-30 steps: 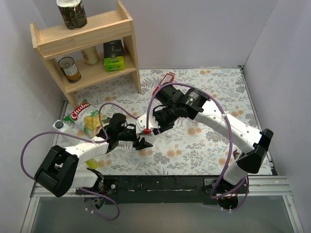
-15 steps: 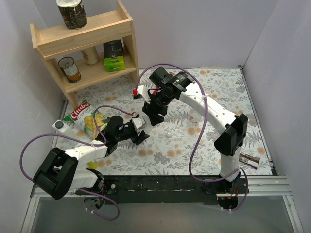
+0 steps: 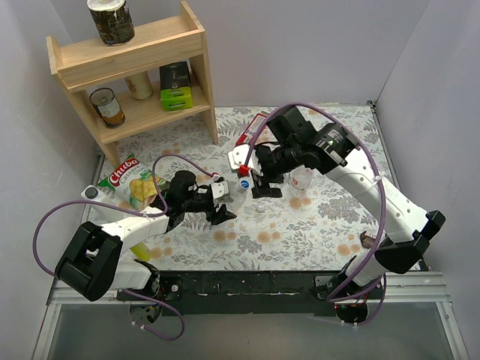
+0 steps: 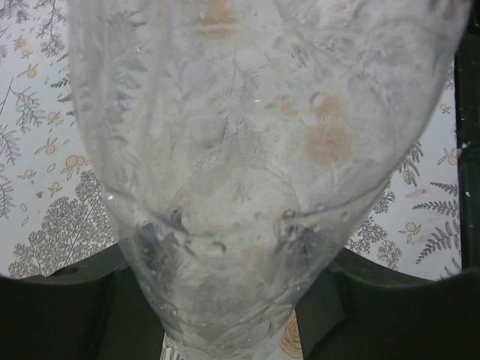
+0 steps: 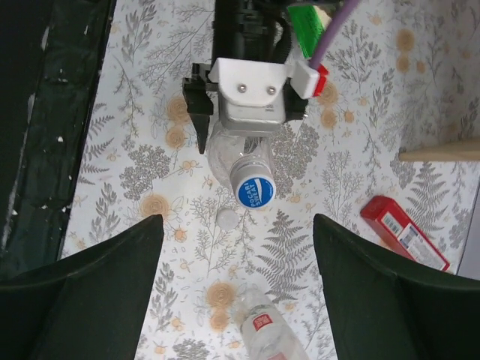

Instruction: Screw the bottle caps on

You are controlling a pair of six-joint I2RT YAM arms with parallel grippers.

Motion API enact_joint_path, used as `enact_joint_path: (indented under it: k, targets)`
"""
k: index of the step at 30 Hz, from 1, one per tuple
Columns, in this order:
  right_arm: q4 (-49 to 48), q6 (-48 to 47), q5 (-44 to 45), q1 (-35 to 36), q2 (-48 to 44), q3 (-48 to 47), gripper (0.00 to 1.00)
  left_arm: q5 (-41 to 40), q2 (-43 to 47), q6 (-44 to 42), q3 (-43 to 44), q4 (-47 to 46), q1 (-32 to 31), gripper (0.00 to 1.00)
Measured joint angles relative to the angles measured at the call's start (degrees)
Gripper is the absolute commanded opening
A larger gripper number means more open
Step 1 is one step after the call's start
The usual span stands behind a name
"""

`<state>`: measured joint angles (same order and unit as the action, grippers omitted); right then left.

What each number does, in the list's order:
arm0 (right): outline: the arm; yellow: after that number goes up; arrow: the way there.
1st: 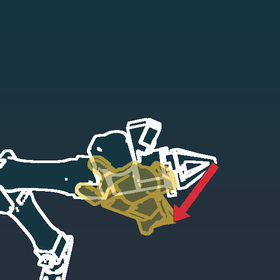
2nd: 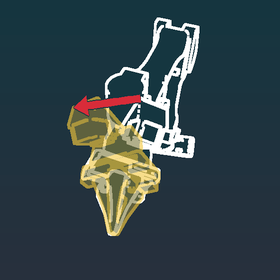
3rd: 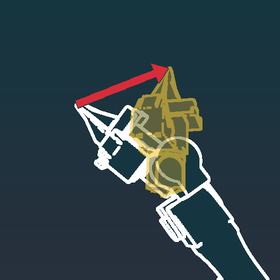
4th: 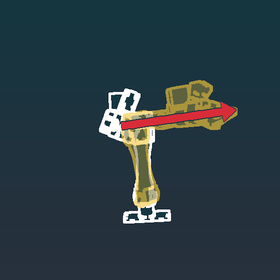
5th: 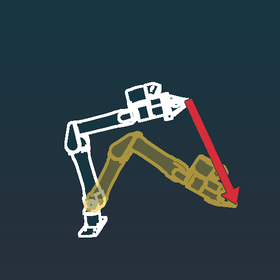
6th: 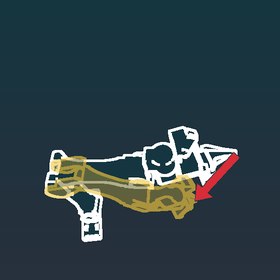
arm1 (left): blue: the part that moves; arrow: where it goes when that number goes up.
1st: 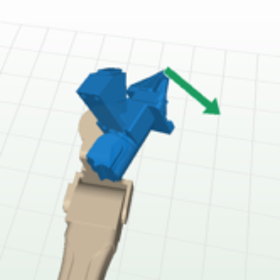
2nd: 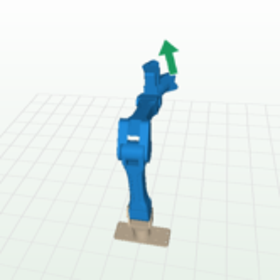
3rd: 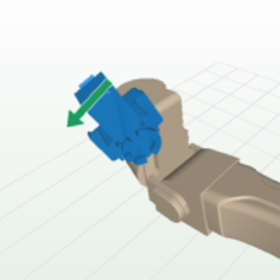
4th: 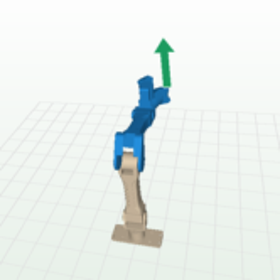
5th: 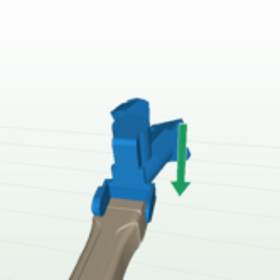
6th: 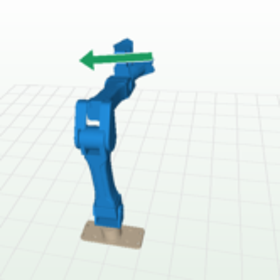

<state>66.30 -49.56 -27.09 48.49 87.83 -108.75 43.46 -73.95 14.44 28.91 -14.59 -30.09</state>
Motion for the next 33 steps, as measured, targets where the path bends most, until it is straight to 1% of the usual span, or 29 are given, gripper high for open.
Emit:
enact_joint_path:
  k: [4, 6, 9, 13, 17, 24, 29, 33]
  targets:
    - [0.20, -6.54, 1.27, 2.38, 0.15, 4.31, 0.85, 3.93, -0.37, -2.10, 1.68, 3.06, 0.00, 0.00]
    - [0.00, -8.70, 2.14, 3.32, 1.07, 5.95, 0.87, 5.44, -0.46, -2.86, 2.03, 4.17, 0.00, 0.00]
    - [-0.28, -9.75, 3.23, 4.17, 1.57, 7.74, 0.91, 6.99, -0.46, -3.54, 2.03, 5.62, 0.00, 0.00]
    - [-1.31, -9.70, 3.43, 4.57, 1.57, 8.17, 0.93, 8.24, -0.46, -3.06, 2.12, 6.75, 0.00, 0.00]
    - [-2.75, -9.31, 4.39, 5.20, 1.25, 10.21, 0.93, 8.92, -0.46, -0.39, 2.14, 6.32, 0.00, 0.00]
    - [-4.31, -8.68, 6.56, 5.53, 1.11, 12.22, 0.93, 9.14, -0.48, 5.84, 1.73, 2.25, -0.07, 0.00]
    - [-5.99, -6.86, 8.66, 5.55, 0.63, 12.83, 0.96, 9.31, -0.48, 10.49, 0.90, -1.18, -0.04, 0.00]
    - [-6.75, -4.50, 10.73, 5.55, 0.59, 13.75, 0.96, 9.40, -0.48, 14.64, -0.55, -4.09, -0.04, 0.00]
